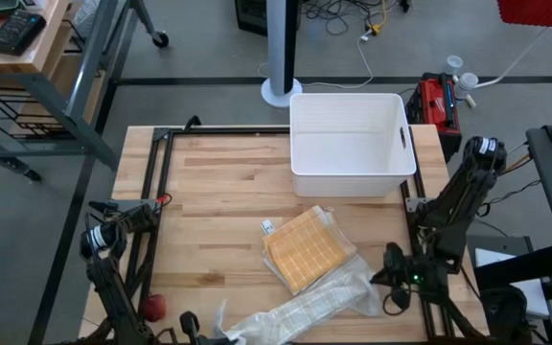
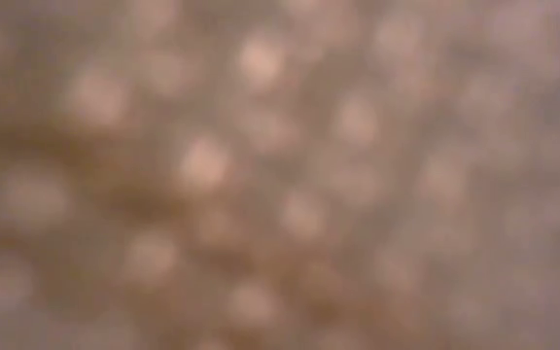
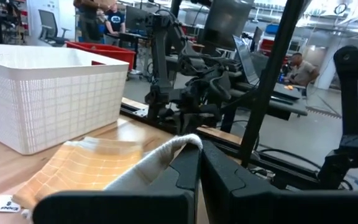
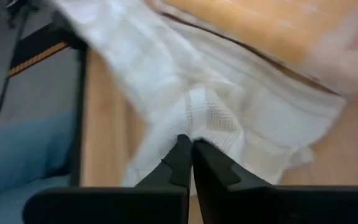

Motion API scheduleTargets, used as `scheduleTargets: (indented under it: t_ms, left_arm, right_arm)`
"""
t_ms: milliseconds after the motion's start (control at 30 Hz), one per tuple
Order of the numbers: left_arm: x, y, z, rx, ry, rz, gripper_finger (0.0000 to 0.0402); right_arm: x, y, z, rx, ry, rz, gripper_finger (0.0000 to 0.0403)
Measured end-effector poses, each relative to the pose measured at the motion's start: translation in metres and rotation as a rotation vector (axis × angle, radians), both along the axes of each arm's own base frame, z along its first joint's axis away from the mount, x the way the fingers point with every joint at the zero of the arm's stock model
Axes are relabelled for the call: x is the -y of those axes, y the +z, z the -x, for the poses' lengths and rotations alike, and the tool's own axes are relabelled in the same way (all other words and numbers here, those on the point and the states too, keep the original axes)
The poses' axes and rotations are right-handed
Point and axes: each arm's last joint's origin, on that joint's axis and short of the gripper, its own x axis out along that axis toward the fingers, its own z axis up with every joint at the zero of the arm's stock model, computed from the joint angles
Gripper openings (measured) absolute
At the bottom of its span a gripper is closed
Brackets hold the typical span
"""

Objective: Fold towel
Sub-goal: Fold the white checkered towel

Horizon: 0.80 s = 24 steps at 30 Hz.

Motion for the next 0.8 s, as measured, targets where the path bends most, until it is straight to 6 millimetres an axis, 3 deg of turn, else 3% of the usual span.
scheduleTargets:
  t_ms: [367,533,667,800]
  left_arm:
    - [-0.002,0.039,-0.015,0.003,0.031,0.007,0.0]
    - [-0.001,0.074,-0.016,-0.001,0.033,-0.002,0.0]
    - [0.003,0.112,-0.001,-0.005,-0.002,-0.01,0.0]
    - [0.012,0.142,0.031,-0.007,-0.089,-0.015,0.0]
  right_arm:
    - [-0.008,0.088,-0.003,0.217,0.149,0.161,0.0001]
    - [-0.003,0.123,0.002,0.333,0.151,0.284,0.0]
    - [0.003,0.154,0.016,0.407,0.148,0.312,0.0]
    - [0.01,0.185,0.035,0.492,0.144,0.315,0.0]
